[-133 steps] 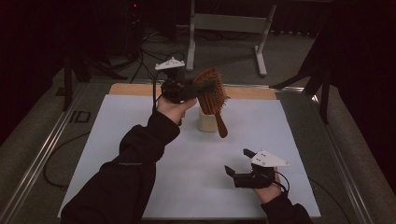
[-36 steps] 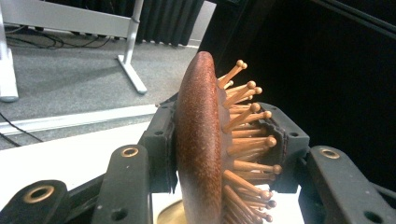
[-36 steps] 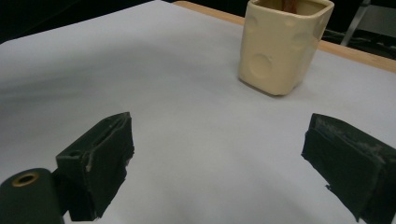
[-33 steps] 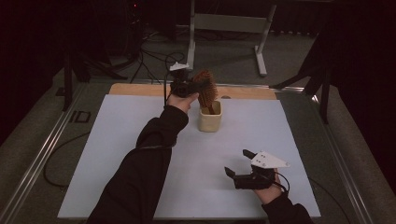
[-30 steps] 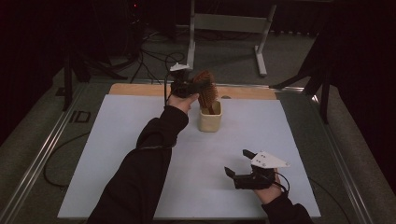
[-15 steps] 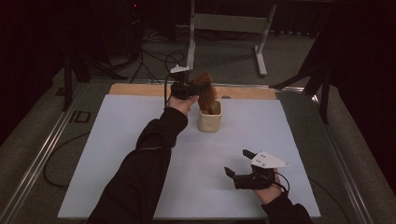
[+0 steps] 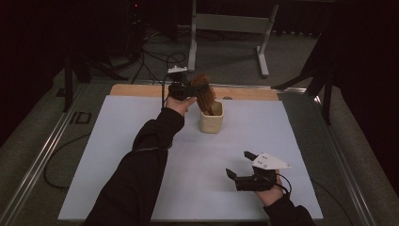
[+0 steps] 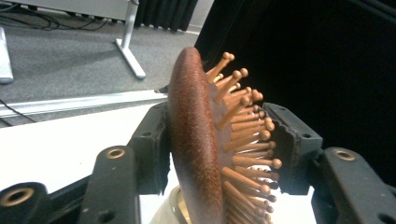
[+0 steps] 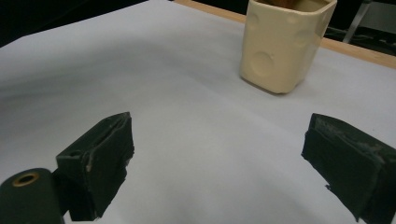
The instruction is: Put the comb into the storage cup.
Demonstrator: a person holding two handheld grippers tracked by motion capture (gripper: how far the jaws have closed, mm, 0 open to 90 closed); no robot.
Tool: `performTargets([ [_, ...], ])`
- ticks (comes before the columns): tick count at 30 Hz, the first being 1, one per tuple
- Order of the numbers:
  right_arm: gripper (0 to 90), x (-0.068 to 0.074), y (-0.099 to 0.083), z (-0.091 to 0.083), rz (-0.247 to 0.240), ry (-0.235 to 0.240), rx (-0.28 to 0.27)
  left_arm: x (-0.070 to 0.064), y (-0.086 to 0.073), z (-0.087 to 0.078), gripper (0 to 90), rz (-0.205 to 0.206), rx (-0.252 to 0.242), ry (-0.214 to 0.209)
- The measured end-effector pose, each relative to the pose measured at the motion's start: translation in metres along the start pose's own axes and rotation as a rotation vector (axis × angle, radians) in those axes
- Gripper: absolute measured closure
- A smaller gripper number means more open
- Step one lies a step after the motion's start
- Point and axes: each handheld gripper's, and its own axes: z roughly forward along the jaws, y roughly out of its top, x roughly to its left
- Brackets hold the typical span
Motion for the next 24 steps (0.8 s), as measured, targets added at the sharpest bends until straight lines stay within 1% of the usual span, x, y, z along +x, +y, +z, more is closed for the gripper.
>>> performTargets([
  [1, 8.5, 0.000, 0.000, 0.000, -0.003, -0.003, 0.000, 0.000, 0.000, 0.000, 43.8, 0.002, 0.006, -0.003],
  [3, 8.4, 0.000, 0.000, 0.000, -0.007, -0.008, -0.001, 0.000, 0.001, -0.002, 38.8, 0.019, 0.010, 0.007],
  [4, 8.4, 0.000, 0.000, 0.000, -0.008, -0.008, -0.001, 0.000, 0.001, -0.002, 37.0, 0.025, 0.012, 0.004],
  [5, 8.4, 0.000, 0.000, 0.000, -0.010, -0.012, -0.002, 0.000, 0.002, -0.003, 34.3, 0.029, 0.016, -0.001],
  [6, 8.4, 0.000, 0.000, 0.000, -0.009, -0.012, -0.004, 0.000, 0.002, -0.004, 31.5, 0.040, 0.022, -0.014],
  [7, 8.4, 0.000, 0.000, 0.000, -0.005, -0.012, -0.004, 0.000, 0.002, -0.005, 24.9, 0.051, 0.022, -0.032],
  [9, 8.4, 0.000, 0.000, 0.000, -0.007, -0.015, -0.005, -0.001, 0.003, -0.007, 20.8, 0.072, 0.024, -0.020],
  [10, 8.4, 0.000, 0.000, 0.000, -0.005, -0.013, -0.004, -0.001, 0.004, -0.008, 17.0, 0.075, 0.027, -0.025],
  [12, 8.4, 0.000, 0.000, 0.000, -0.004, -0.015, -0.003, -0.001, 0.004, -0.010, 13.9, 0.081, 0.027, -0.018],
  [15, 8.4, 0.000, 0.000, 0.000, -0.005, -0.014, -0.002, -0.001, 0.005, -0.012, 4.0, 0.093, 0.048, -0.027],
  [18, 8.4, 0.000, 0.000, 0.000, -0.005, -0.015, -0.004, 0.000, 0.005, -0.015, 0.6, 0.104, 0.048, -0.024],
  [19, 8.4, 0.000, 0.000, 0.000, -0.006, -0.015, -0.006, 0.000, 0.005, -0.017, 0.2, 0.115, 0.038, -0.023],
  [22, 8.4, 0.000, 0.000, 0.000, -0.006, -0.013, -0.001, 0.000, 0.005, -0.021, 0.1, 0.146, 0.059, -0.023],
  [23, 8.4, 0.000, 0.000, 0.000, -0.007, -0.011, 0.000, -0.001, 0.005, -0.022, 0.1, 0.158, 0.070, -0.013],
  [24, 8.4, 0.000, 0.000, 0.000, -0.007, -0.010, 0.000, -0.001, 0.004, -0.023, 0.1, 0.167, 0.078, -0.023],
])
